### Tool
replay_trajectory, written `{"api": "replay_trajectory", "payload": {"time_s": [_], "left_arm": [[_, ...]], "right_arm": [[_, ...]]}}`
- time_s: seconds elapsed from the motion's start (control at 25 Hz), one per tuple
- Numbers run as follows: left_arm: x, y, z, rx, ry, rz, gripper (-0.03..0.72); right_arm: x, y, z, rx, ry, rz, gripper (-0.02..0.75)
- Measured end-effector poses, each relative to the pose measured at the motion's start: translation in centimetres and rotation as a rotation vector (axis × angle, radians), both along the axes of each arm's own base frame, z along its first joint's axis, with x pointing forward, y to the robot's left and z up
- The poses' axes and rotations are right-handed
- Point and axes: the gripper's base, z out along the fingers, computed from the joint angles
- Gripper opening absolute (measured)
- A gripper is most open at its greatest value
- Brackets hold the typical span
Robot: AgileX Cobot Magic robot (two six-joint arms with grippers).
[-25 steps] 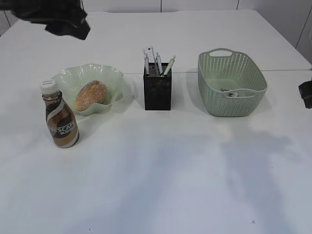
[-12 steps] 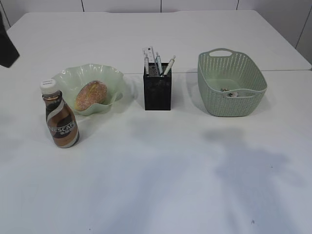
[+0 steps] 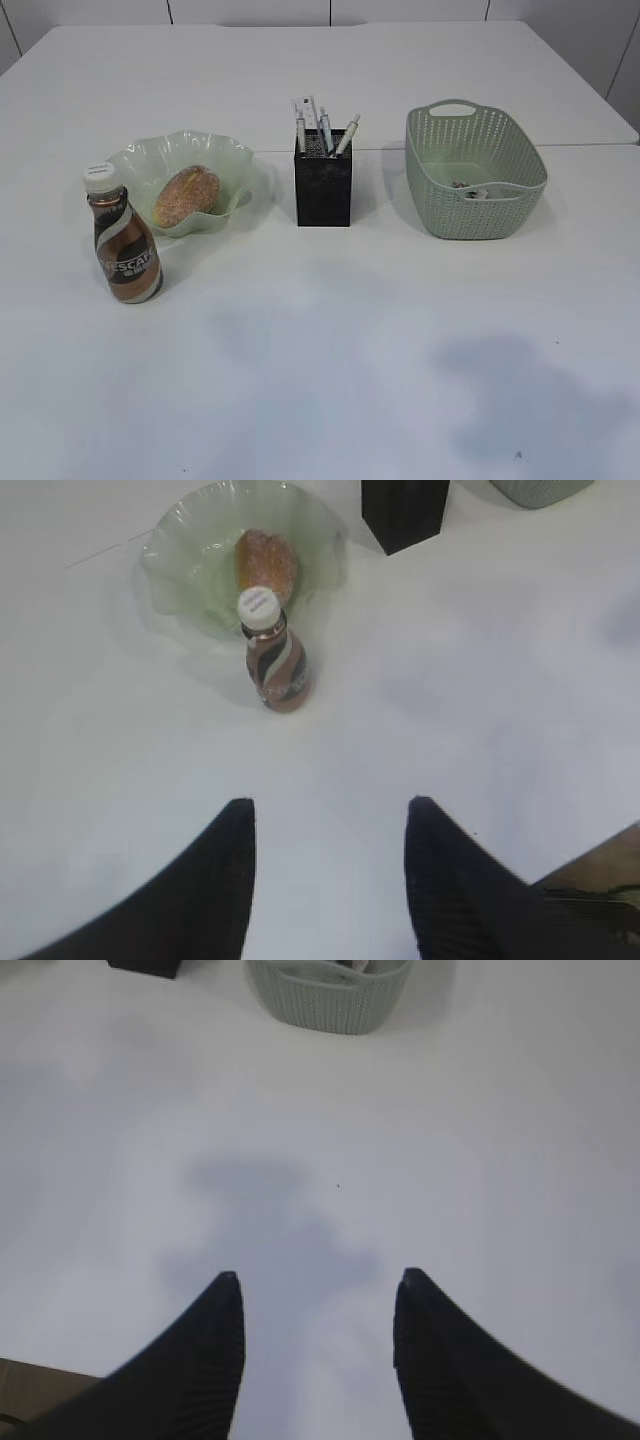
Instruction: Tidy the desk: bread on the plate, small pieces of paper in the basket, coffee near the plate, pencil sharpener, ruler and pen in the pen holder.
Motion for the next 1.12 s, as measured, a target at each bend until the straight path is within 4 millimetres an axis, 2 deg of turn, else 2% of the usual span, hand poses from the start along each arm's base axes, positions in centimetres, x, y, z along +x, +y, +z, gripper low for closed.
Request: {"api": "replay_trajectory", "payload": {"time_s": [0.04,0.12,0.16,0.2,0.24,0.28,0.44,0.56,0.68,0.72,0.8,0.84,0.92,0.96,1.0,1.04,1.12], "left_arm": [[-0.8,0.4,-0.4,-0.013,0.002,-0.004,0.341],[-2.8,1.4,-1.2,-0.040,-0.018,-0.012,0.340],[-3.8,2.0,-1.6,-0.052,-0.030,-0.014,0.340],[-4.7,2.5,-2.0,-0.062,-0.041,-0.014,0.340],[-5.5,3.0,-2.4,-0.073,-0.057,-0.015,0.339],[-6.2,3.4,-3.0,-0.078,-0.062,-0.016,0.338],[-9.0,4.9,-5.5,-0.116,-0.099,-0.026,0.337],[-10.6,5.7,-7.4,-0.146,-0.116,-0.039,0.337],[-11.8,6.3,-9.5,-0.160,-0.136,-0.041,0.332],[-11.9,6.5,-10.2,-0.156,-0.134,-0.039,0.330],[-12.2,6.7,-11.8,-0.151,-0.132,-0.036,0.330],[-12.2,6.7,-12.7,-0.146,-0.126,-0.035,0.330],[-12.1,6.6,-14.4,-0.131,-0.102,-0.034,0.330],[-12.0,6.6,-15.0,-0.127,-0.096,-0.034,0.330],[-11.9,6.5,-15.7,-0.122,-0.086,-0.033,0.330],[-11.9,6.5,-15.9,-0.122,-0.083,-0.032,0.330],[-11.7,6.5,-16.0,-0.121,-0.096,-0.030,0.330]], "right_arm": [[0.0,0.0,0.0,0.000,0.000,0.000,0.393],[-4.0,0.1,1.0,0.041,-0.103,0.018,0.393],[-4.0,0.1,1.0,0.041,-0.103,0.018,0.393],[-5.6,0.1,1.2,0.053,-0.145,0.025,0.393],[-6.1,0.1,1.2,0.054,-0.155,0.028,0.393],[-7.6,0.0,1.2,0.054,-0.181,0.031,0.393],[-10.0,-0.1,1.1,0.060,-0.247,0.036,0.393],[-11.6,-0.2,0.0,0.062,-0.286,0.037,0.393],[-12.3,-0.3,-0.9,0.063,-0.305,0.038,0.393],[-12.9,-0.3,-2.4,0.063,-0.308,0.038,0.393],[-13.1,-0.4,-3.7,0.057,-0.297,0.034,0.393],[-13.1,-0.4,-3.7,0.057,-0.297,0.034,0.393],[-12.4,-0.5,-6.9,0.042,-0.226,0.025,0.393],[-12.4,-0.5,-7.1,0.042,-0.225,0.025,0.393],[-12.0,-0.5,-8.2,0.037,-0.187,0.024,0.393],[-11.8,-0.5,-9.2,0.031,-0.150,0.021,0.393],[-11.8,-0.5,-9.3,0.029,-0.150,0.020,0.393]]}}
